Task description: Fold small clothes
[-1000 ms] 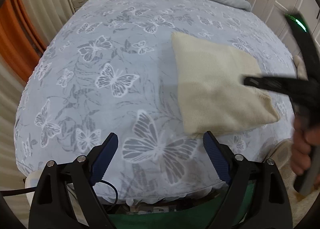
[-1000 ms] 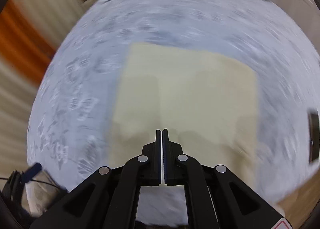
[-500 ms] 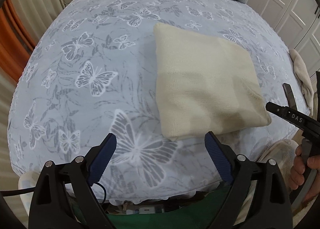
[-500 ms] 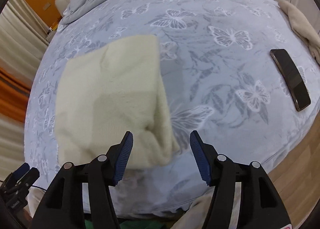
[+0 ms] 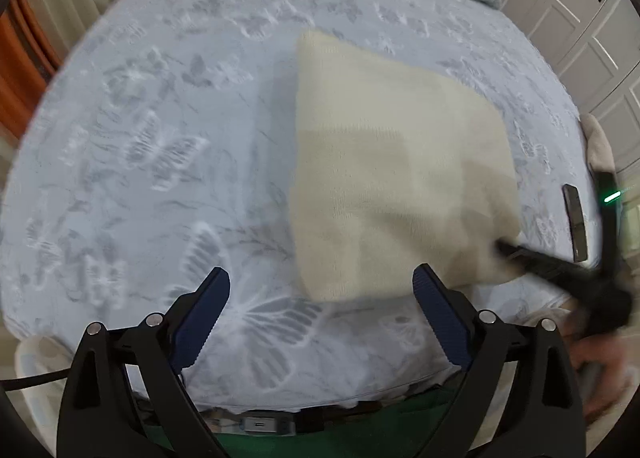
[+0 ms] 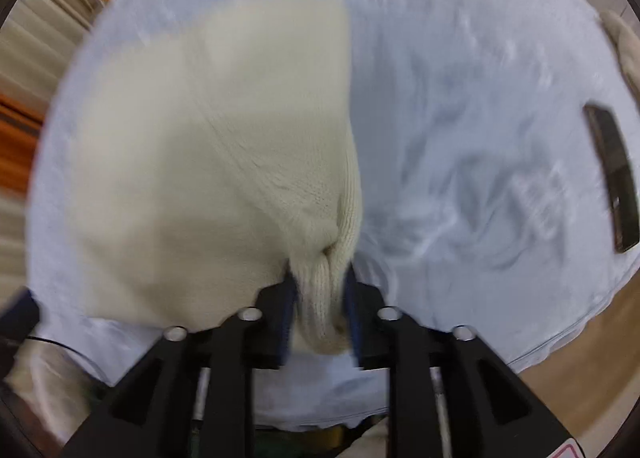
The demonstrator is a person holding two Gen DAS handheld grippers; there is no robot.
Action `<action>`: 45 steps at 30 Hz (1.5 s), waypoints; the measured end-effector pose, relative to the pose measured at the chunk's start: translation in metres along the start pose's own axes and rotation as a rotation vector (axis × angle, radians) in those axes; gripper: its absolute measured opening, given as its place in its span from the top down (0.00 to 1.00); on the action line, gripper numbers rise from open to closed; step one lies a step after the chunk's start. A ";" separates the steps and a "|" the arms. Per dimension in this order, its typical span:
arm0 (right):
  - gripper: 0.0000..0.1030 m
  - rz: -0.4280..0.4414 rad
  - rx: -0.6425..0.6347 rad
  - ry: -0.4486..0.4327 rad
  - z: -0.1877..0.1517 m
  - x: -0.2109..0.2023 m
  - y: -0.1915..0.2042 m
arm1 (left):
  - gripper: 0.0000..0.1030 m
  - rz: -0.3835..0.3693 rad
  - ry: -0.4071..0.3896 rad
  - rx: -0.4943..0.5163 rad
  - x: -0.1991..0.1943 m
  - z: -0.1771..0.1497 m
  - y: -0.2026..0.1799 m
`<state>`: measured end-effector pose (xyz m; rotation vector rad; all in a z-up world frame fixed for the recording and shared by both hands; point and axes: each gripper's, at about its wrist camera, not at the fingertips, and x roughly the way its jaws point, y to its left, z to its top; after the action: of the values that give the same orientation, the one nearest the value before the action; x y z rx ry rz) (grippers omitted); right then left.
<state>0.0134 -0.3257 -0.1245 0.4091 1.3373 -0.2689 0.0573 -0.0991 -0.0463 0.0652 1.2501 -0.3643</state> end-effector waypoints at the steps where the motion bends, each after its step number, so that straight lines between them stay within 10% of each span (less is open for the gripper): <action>1: 0.70 0.007 0.008 -0.009 0.001 -0.003 0.001 | 0.12 -0.008 0.013 0.001 0.006 0.003 -0.002; 5: 0.28 0.128 0.092 -0.156 0.008 -0.029 -0.010 | 0.10 -0.088 0.007 -0.027 0.018 0.019 -0.005; 16: 0.09 0.444 0.276 0.005 0.030 0.046 -0.030 | 0.04 -0.184 0.115 -0.245 0.101 0.050 0.020; 20: 0.12 0.443 0.232 -0.022 0.039 0.052 -0.013 | 0.04 -0.311 0.172 -0.357 0.118 0.045 0.033; 24: 0.53 0.453 0.189 -0.046 0.043 0.045 -0.006 | 0.14 -0.300 0.192 -0.310 0.108 0.045 0.027; 26: 0.62 0.477 0.196 -0.066 0.036 0.029 -0.011 | 0.35 -0.297 0.192 -0.285 0.098 0.045 0.026; 34: 0.63 0.498 0.172 -0.042 -0.011 -0.016 -0.003 | 0.49 -0.352 0.233 -0.225 0.042 -0.001 0.041; 42: 0.33 0.384 0.197 0.061 -0.015 0.010 0.007 | 0.15 -0.227 0.211 -0.158 0.064 -0.019 0.030; 45: 0.42 0.386 0.221 0.058 -0.020 0.020 0.006 | 0.11 -0.220 0.210 -0.108 0.071 -0.008 0.016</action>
<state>0.0026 -0.3109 -0.1470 0.8549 1.2597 -0.0820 0.0733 -0.0990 -0.1179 -0.1309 1.4879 -0.4888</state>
